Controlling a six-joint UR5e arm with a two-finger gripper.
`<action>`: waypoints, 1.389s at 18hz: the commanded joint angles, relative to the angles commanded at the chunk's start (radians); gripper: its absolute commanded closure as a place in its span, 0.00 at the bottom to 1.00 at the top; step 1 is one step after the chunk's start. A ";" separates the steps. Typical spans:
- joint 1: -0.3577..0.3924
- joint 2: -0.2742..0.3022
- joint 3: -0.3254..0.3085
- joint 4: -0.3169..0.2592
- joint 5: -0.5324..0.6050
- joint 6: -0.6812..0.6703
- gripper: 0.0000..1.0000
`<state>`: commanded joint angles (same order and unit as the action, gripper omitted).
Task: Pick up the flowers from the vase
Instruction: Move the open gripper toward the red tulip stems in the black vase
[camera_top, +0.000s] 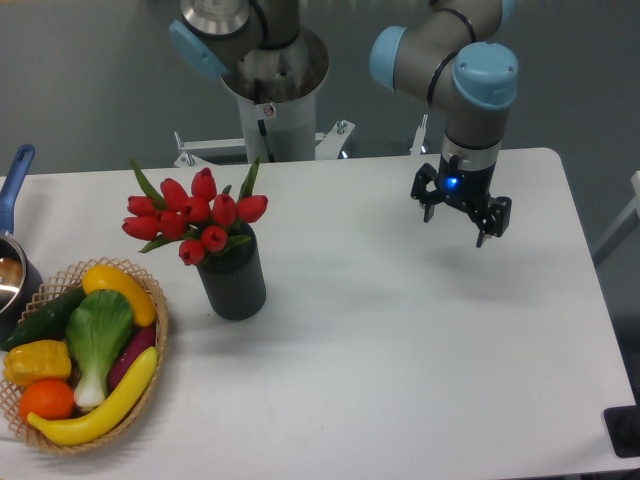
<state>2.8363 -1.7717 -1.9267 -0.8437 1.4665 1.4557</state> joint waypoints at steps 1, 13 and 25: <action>0.000 0.002 -0.002 0.000 0.000 0.000 0.00; 0.008 0.166 -0.164 0.008 -0.397 -0.077 0.00; -0.172 0.189 -0.218 0.009 -0.959 -0.127 0.00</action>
<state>2.6647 -1.5831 -2.1445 -0.8345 0.5079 1.3284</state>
